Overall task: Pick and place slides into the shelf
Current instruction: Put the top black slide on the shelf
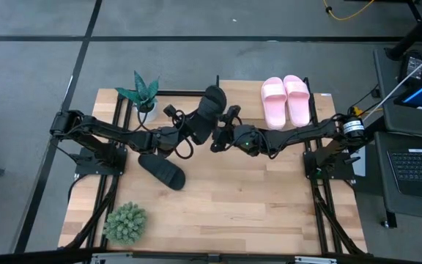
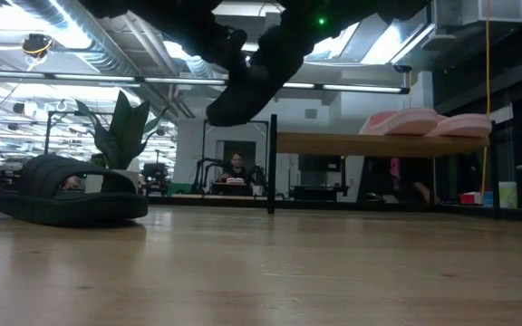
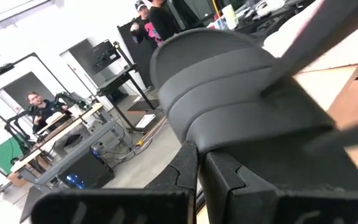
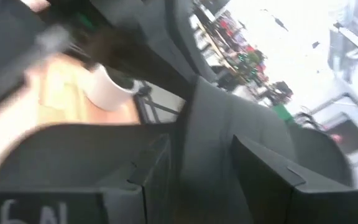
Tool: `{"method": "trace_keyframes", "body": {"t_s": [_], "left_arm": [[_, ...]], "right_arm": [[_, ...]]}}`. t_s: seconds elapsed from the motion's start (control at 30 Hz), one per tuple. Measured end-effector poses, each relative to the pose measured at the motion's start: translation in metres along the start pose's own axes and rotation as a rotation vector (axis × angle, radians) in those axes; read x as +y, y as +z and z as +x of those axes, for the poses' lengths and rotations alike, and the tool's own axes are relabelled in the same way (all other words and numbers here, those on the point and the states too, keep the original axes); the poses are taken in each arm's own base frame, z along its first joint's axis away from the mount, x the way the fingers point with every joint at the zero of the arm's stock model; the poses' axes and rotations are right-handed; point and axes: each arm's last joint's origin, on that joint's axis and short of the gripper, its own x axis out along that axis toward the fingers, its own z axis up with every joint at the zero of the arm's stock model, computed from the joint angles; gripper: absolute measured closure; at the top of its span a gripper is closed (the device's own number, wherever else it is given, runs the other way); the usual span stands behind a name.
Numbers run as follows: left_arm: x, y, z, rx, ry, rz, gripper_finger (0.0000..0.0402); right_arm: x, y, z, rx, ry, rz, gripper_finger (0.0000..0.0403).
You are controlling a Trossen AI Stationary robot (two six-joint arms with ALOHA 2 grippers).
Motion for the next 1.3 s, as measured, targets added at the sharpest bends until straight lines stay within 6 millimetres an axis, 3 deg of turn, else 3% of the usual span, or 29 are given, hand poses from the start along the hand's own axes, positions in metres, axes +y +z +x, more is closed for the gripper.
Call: {"method": "trace_keyframes", "body": {"t_s": [0.83, 1.3], "left_arm": [[-0.0049, 0.0047, -0.0095, -0.029, -0.029, -0.020, 0.0400], [-0.0050, 0.0045, -0.0095, -0.029, -0.032, -0.018, 0.0400]], "right_arm": [[-0.0060, 0.0009, -0.0004, 0.065, -0.127, -0.080, 0.0232], [-0.0052, 0.0020, -0.0015, 0.063, -0.125, -0.131, 0.0342]]}}
